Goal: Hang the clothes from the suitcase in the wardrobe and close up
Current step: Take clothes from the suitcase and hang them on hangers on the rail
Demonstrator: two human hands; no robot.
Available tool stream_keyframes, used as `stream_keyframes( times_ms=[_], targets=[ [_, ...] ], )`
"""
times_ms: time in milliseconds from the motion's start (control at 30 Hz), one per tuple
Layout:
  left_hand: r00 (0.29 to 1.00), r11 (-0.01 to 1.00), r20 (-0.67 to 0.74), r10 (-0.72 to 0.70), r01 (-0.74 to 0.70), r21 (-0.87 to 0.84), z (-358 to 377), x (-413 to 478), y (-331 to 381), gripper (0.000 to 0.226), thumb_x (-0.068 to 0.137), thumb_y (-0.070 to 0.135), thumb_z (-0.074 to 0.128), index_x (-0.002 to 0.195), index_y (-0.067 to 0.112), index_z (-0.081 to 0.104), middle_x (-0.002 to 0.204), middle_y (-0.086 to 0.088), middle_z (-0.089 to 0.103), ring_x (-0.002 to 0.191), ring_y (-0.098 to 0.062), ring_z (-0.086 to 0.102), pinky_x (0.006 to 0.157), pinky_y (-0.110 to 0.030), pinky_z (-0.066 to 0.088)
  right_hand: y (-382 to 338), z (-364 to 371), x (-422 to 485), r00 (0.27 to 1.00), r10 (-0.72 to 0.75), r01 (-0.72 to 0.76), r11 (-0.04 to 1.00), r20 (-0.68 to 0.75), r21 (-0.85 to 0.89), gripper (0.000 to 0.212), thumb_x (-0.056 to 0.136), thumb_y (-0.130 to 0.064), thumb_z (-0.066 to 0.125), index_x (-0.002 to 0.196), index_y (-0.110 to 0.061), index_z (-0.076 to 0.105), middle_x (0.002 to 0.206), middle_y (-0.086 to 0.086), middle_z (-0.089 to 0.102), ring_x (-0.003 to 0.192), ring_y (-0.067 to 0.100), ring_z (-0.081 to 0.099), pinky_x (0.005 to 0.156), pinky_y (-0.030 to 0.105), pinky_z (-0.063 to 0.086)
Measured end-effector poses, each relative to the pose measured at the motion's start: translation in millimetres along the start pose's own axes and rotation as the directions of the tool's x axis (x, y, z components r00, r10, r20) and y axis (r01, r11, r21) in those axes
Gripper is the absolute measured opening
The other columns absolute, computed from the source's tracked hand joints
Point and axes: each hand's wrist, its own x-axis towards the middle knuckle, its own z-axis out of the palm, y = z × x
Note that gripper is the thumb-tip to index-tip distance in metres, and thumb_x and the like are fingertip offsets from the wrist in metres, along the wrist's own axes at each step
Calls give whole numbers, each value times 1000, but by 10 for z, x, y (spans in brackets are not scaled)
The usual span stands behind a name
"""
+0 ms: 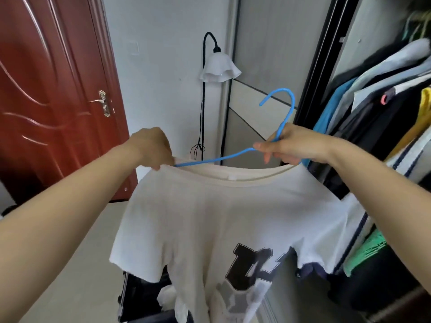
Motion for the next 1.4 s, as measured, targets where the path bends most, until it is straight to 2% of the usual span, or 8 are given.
stream_keyframes(
  times_ms=[100,333,467,567,833,1033,1200,1400],
  targets=[
    [999,999,-29,24,-23,32,33,-10,-46,19,77,13,63,91,6,74,76,-9,71,79,-25,68,66,-28,50,-84,38,20,999,-4,5,1000,-39,18,42,88,-42,68,68,-4,70,43,-7,29,41,14,25,45,24,23],
    [983,790,-130,132,-184,-585,23,-72,142,13,78,4,69,80,16,73,64,-1,62,50,-7,51,48,-14,38,-281,209,11,984,-135,135,991,-116,-11,36,92,-35,65,72,-6,74,36,-10,32,35,7,35,41,12,26],
    [924,837,-202,325,-380,-393,181,-128,122,5,85,22,68,87,22,72,84,13,65,68,13,53,59,-2,35,-274,285,38,983,-120,127,991,-138,42,34,95,-28,63,81,1,72,31,-17,41,37,-4,47,43,5,32],
    [915,874,-74,396,-400,-277,395,-110,60,17,90,40,63,82,26,68,70,8,58,62,-5,51,58,-18,37,-249,278,107,976,-98,126,982,-192,142,29,93,-26,65,83,-1,72,31,-18,40,36,-5,46,43,5,32],
    [888,844,-354,292,-414,-342,507,24,-39,36,95,33,57,60,32,56,48,4,45,46,-8,43,47,-18,29,30,128,140,976,-131,161,972,-174,173,18,73,-11,84,90,-10,76,81,4,70,74,0,61,76,16,45],
    [841,847,-489,229,-420,-326,270,106,-370,29,94,34,59,67,24,65,56,-9,54,53,-24,45,56,-30,37,775,126,34,976,95,-55,978,-195,202,15,74,-19,84,78,-6,79,80,14,75,74,20,70,77,34,55],
    [813,832,-543,210,-440,-337,65,95,-454,25,94,31,60,73,19,67,52,-8,48,45,-14,37,45,-17,28,904,96,36,944,126,15,906,-304,423,24,76,-15,81,92,2,76,89,20,74,81,27,70,79,34,55],
    [826,842,-527,202,-421,-338,177,158,-485,24,93,31,61,73,20,69,49,-4,41,45,-18,36,52,-28,32,575,181,123,958,4,72,964,-285,255,14,78,0,77,89,-8,77,88,9,76,82,14,70,79,27,54]
  ],
)
